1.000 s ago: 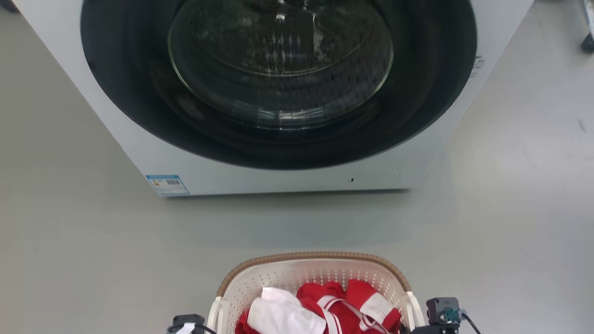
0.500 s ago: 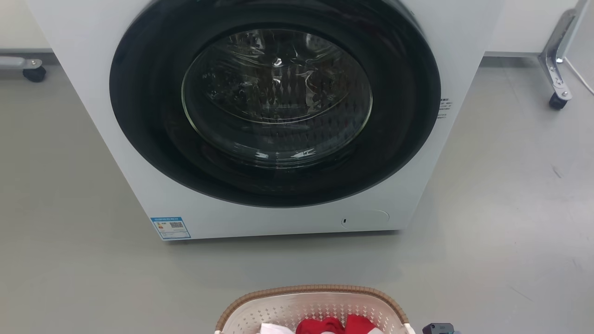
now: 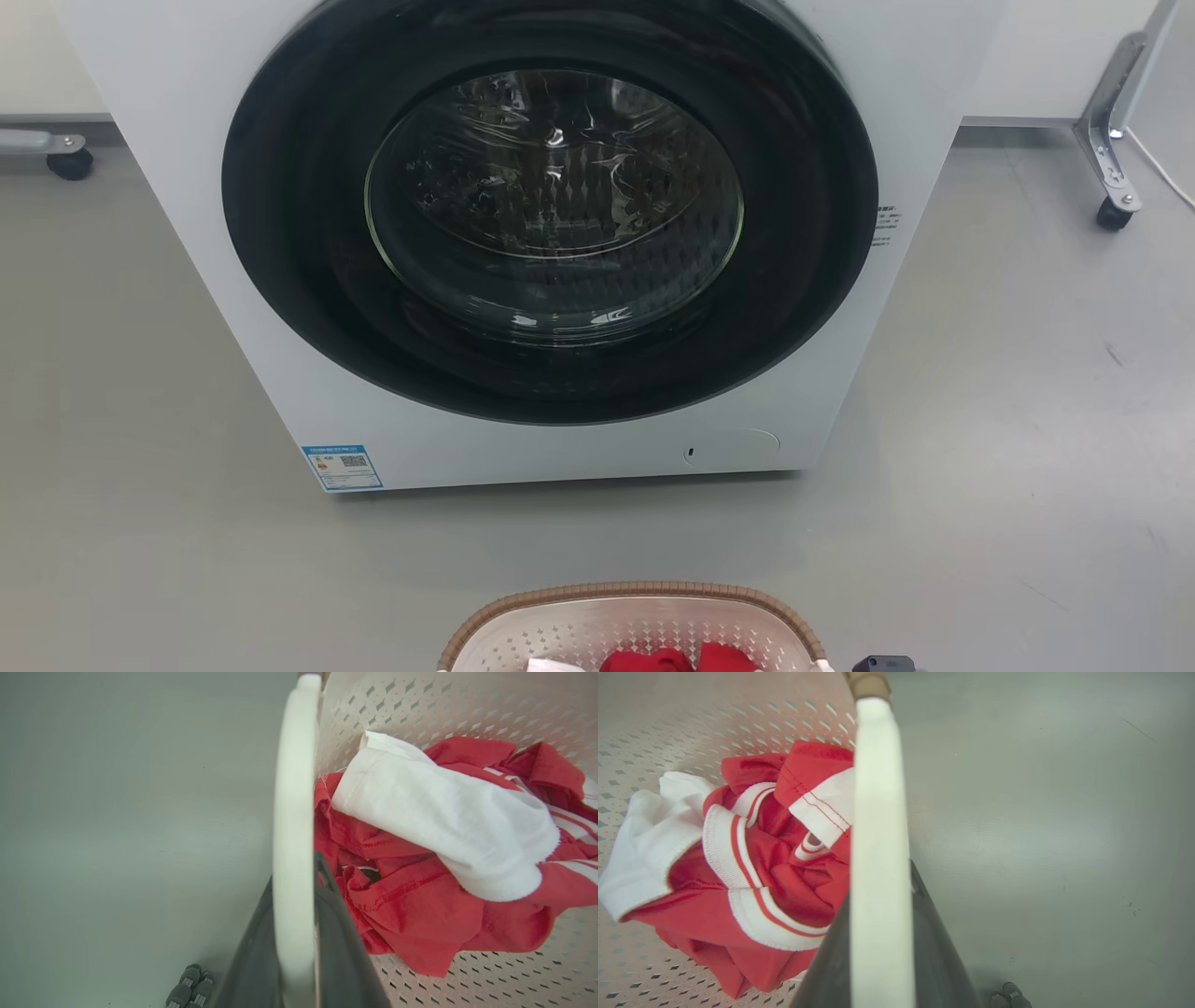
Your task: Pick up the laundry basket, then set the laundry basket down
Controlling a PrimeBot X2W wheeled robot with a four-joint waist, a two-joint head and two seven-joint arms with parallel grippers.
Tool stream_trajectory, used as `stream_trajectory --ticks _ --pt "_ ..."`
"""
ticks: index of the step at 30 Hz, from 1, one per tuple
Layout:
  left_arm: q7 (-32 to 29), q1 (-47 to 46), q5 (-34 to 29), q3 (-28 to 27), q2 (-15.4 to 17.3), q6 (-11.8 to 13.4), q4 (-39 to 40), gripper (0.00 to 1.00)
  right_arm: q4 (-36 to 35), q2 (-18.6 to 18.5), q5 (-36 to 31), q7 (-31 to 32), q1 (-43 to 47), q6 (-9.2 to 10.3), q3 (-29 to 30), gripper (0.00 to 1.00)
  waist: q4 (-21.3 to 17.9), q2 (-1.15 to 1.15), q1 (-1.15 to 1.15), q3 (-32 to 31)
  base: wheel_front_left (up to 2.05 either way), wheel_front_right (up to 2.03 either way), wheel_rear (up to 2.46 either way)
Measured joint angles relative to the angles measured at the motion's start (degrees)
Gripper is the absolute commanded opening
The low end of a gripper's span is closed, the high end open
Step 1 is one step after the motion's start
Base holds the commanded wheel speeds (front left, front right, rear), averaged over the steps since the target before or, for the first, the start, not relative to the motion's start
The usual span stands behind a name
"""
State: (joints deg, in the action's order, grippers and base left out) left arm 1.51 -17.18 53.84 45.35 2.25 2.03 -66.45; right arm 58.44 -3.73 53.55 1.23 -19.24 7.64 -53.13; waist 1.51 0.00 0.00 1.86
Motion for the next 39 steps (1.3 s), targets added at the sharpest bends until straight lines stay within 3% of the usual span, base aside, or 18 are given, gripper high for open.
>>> stream_trajectory --ticks 39 --pt "0.04 0.05 2.08 2.72 0.07 0.48 0.04 0.0 2.52 0.1 5.31 -1.4 -1.15 -0.01 -5.86 0.0 0.02 0.01 0.0 -0.5 0.0 0.0 0.0"
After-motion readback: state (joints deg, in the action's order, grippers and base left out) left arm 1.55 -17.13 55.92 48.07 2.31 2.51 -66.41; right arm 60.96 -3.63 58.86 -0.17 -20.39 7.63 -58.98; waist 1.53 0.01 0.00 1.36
